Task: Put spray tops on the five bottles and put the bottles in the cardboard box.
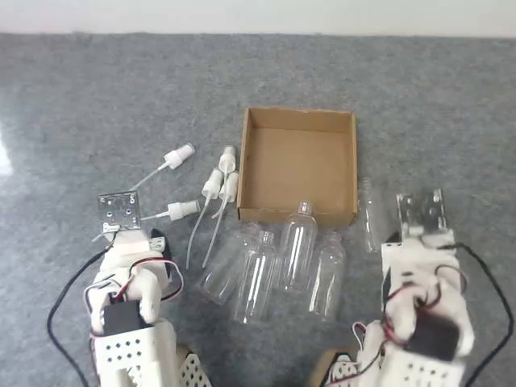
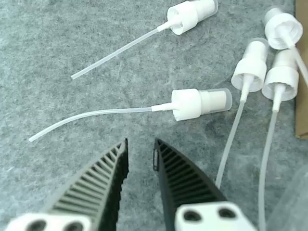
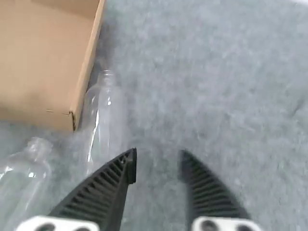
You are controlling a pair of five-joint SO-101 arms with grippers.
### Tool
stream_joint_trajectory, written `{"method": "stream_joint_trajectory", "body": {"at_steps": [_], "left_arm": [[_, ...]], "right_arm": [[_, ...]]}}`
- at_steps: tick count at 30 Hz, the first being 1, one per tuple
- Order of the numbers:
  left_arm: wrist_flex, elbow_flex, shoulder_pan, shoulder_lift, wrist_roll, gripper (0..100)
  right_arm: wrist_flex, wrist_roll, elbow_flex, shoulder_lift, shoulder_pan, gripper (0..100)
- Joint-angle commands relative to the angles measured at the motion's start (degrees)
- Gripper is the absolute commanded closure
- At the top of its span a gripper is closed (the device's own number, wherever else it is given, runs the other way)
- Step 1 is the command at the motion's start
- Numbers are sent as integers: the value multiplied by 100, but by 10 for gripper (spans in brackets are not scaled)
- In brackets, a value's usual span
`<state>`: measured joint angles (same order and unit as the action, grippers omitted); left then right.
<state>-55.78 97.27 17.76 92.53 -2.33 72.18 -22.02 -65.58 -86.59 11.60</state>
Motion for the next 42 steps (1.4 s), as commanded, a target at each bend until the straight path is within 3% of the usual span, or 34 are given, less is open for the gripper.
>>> {"method": "stream_joint_trajectory", "body": {"at_steps": [1,7,10,14,24,26,31,33,35,40,42], "left_arm": [[-9,-31,-26,88,-35,919],[-18,-31,-26,88,-35,919],[-18,-31,-26,88,-35,919],[-18,-31,-26,88,-35,919],[-18,-31,-26,88,-35,919],[-18,-31,-26,88,-35,919],[-9,-31,-26,88,-35,919],[9,-31,-26,88,-9,917],[18,-31,18,97,413,915],[167,-295,246,97,3051,916],[264,-549,352,62,3086,916]], "right_arm": [[40,-62,1248,2141,-435,789],[171,229,2804,5473,-1270,783],[110,369,3253,6519,-1270,748],[40,387,3446,7231,-1270,703],[-629,396,3429,8048,-1095,703],[-629,396,3429,8207,-1007,736],[-927,334,3429,8532,-259,973],[-910,185,3429,8558,119,991],[-831,-114,3429,8514,444,983],[-514,-800,3420,8259,1086,983],[-400,-1055,3420,8145,1270,993]]}}
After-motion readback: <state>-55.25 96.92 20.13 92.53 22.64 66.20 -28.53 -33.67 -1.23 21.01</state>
